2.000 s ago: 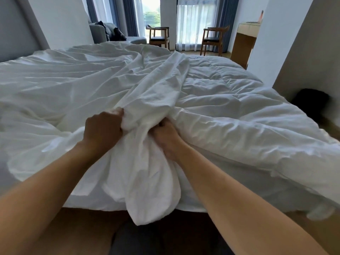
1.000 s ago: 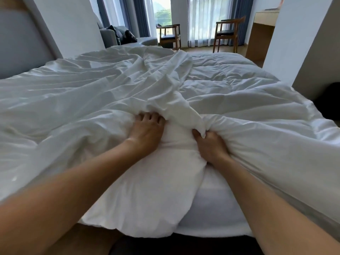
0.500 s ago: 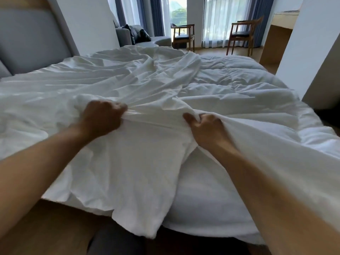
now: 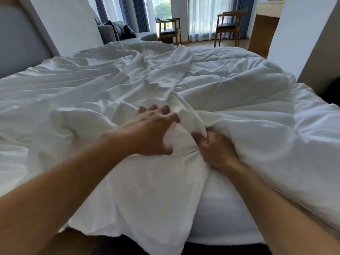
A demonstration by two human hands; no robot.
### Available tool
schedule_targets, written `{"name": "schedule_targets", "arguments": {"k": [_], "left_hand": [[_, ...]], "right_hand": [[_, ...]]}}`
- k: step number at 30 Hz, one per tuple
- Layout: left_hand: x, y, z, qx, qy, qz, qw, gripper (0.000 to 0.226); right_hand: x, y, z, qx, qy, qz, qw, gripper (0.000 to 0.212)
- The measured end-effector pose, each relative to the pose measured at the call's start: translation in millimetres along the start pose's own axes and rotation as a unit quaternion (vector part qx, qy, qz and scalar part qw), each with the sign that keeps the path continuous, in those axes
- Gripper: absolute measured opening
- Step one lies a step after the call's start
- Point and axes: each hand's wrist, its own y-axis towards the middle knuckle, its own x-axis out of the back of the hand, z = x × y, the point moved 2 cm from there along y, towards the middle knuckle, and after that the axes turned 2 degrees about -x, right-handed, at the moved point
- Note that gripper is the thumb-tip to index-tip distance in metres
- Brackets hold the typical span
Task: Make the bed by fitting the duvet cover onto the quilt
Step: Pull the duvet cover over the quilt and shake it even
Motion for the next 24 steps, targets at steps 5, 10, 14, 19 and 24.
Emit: {"name": "schedule_targets", "arguments": {"k": [5, 10, 14, 19, 24], "left_hand": [[-40, 56, -40, 0.028, 0.098, 0.033, 0.994, 0.046], [-67, 61, -27, -0.015, 0.051, -0.081, 0.995, 0.035], [-44, 51, 7, -0.075, -0.065, -0.092, 0.991, 0.036], [-17, 25, 50, -0.108, -0.069, -0.102, 0.986, 0.035], [-22, 24, 70, -0.104, -0.069, -0.128, 0.984, 0.037]], "right_hand": [[7, -21, 9, -0.045, 0.042, 0.028, 0.998, 0.03], [-9, -47, 35, -0.042, -0.057, -0.17, 0.983, 0.025], [-21, -57, 54, -0.071, -0.161, -0.305, 0.936, 0.046], [-2, -44, 59, -0.007, -0.045, -0.273, 0.961, 0.046], [16, -34, 51, 0.006, 0.051, -0.197, 0.979, 0.046]]}}
